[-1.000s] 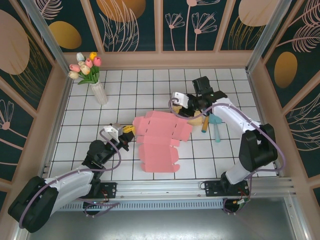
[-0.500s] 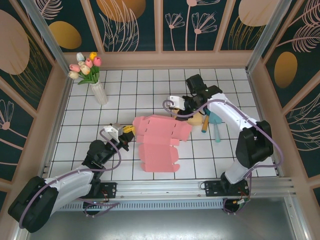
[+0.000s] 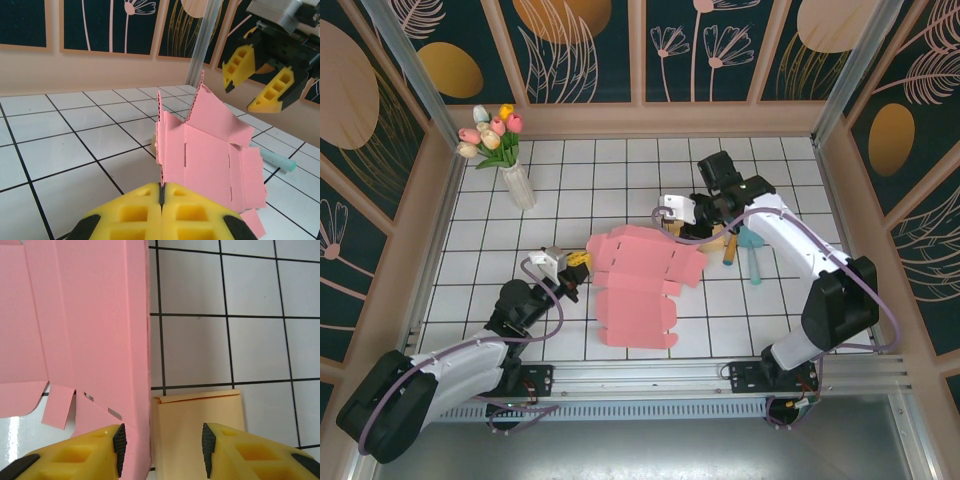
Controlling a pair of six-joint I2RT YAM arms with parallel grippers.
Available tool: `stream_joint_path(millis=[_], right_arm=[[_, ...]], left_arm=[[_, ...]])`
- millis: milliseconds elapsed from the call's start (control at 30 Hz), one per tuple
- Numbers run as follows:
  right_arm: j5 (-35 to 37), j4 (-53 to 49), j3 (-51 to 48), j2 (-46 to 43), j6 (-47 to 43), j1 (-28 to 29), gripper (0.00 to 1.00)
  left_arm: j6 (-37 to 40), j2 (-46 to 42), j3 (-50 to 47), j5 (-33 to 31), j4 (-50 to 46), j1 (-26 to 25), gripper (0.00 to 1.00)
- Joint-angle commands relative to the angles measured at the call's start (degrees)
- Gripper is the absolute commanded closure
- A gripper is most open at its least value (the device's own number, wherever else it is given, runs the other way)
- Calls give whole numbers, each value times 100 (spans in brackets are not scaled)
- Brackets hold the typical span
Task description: Fold the paper box
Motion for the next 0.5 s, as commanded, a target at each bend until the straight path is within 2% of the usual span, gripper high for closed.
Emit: stream_joint_path(millis=[0, 300, 467], right_arm=[[-327, 56, -157, 79, -125, 51, 53], [-403, 364, -472, 227, -112, 61, 54], [-440, 403, -539, 242, -148, 64, 62]], left_arm=[[104, -6, 164, 81, 238, -31, 100], [104, -14, 158, 82, 238, -33, 100], [95, -30, 146, 62, 235, -29, 100]])
